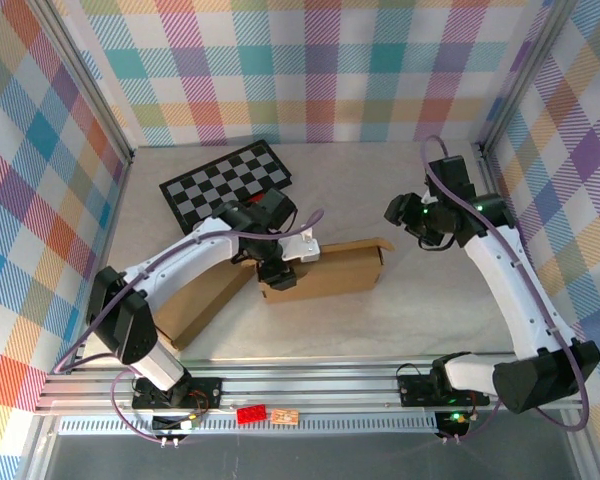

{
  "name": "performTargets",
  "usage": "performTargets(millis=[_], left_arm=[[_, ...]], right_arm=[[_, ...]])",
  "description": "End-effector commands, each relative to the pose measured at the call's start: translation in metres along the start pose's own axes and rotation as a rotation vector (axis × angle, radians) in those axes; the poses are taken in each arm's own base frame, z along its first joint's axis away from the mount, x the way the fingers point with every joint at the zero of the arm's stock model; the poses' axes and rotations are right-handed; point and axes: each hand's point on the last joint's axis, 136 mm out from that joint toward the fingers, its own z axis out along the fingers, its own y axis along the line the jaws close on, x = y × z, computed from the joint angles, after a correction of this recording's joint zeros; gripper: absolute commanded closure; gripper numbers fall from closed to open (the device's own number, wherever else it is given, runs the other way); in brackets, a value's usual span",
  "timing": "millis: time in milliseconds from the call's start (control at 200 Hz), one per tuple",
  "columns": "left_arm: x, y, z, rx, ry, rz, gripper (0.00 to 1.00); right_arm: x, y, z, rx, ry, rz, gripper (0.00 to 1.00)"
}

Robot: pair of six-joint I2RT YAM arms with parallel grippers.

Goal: Fold the paper box

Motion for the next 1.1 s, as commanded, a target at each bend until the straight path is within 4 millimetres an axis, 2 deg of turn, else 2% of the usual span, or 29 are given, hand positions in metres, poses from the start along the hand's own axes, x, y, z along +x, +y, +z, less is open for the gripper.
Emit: performTargets(millis=[0, 100, 245, 420, 655, 790, 1095], left_arm=[[0.009, -0.005, -0.007, 0.005, -0.002, 0.021, 0.42], [0.009, -0.004, -0.007, 0.006, 0.001, 0.021, 0.42], [0.007, -0.001, -0.006, 0.004, 0.004, 0.019, 0.42], [0.005, 0.002, -0.006, 0.002, 0.004, 0.014, 0.42], [0.003, 0.003, -0.006, 0.000, 0.000, 0.007, 0.42], [0.003, 0.004, -0.006, 0.001, -0.003, 0.004, 0.42], [0.001, 0.004, -0.007, 0.001, -0.007, 0.000, 0.42]], right_arm=[[0.013, 0.018, 0.009, -0.119, 0.081, -0.323, 0.45], [0.026, 0.024, 0.014, -0.195, 0.107, -0.408, 0.48], [0.038, 0.017, 0.021, -0.206, 0.135, -0.482, 0.48], [0.049, 0.010, 0.029, -0.218, 0.178, -0.490, 0.48], [0.059, 0.005, 0.030, -0.230, 0.212, -0.497, 0.52], [0.061, -0.008, 0.034, -0.173, 0.221, -0.492, 0.56], [0.054, -0.014, 0.036, -0.115, 0.211, -0.504, 0.68]])
